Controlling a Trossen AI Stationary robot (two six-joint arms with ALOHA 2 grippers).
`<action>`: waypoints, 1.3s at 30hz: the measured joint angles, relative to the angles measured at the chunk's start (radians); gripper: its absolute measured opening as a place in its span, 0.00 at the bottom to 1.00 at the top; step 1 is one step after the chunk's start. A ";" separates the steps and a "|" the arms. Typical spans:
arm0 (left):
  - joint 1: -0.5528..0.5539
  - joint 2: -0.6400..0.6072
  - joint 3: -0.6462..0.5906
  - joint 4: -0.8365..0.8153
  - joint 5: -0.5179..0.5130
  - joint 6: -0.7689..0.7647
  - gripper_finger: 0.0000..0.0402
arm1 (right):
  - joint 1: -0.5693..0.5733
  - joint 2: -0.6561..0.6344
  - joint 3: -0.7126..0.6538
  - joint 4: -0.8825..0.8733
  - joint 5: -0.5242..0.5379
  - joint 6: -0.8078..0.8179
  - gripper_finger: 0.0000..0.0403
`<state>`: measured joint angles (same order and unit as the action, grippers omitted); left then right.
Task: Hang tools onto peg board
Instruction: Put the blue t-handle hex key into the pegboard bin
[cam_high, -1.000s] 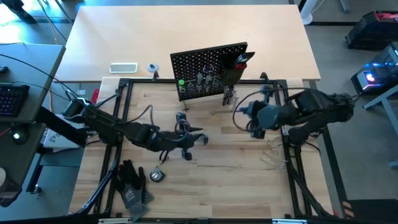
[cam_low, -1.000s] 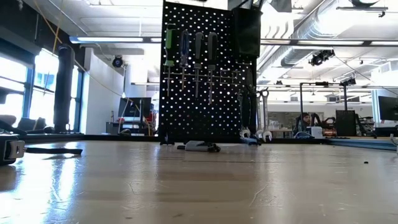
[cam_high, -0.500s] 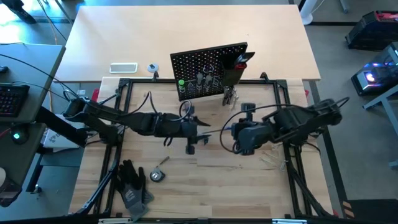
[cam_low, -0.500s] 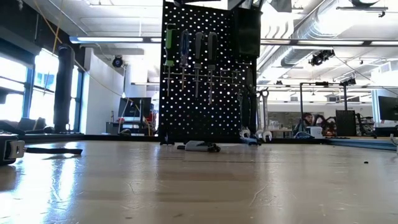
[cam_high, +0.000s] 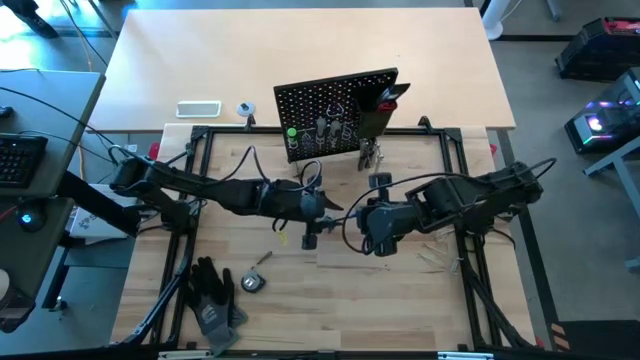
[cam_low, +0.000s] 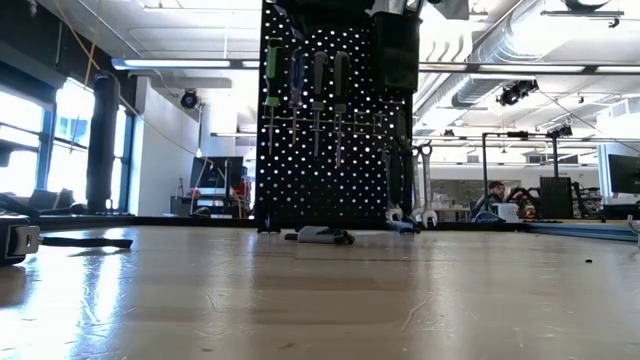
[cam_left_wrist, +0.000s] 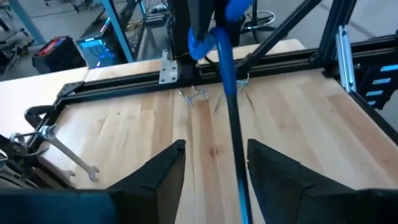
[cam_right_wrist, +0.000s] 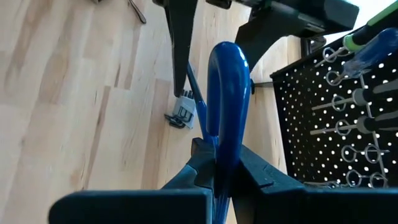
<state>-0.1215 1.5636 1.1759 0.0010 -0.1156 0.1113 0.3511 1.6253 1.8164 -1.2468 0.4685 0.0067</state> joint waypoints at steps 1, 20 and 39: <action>0.000 -0.001 0.000 -0.002 0.000 0.003 0.39 | 0.000 0.000 0.000 0.002 0.000 0.000 0.03; 0.003 -0.001 0.000 -0.011 -0.029 0.098 0.01 | -0.005 -0.001 0.000 0.031 0.000 -0.007 0.03; -0.002 0.000 0.000 0.019 -0.037 0.167 0.00 | 0.059 -0.067 0.000 0.000 0.140 0.076 0.28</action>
<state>-0.1236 1.5639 1.1760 0.0195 -0.1531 0.2778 0.4102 1.5578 1.8164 -1.2465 0.6086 0.0825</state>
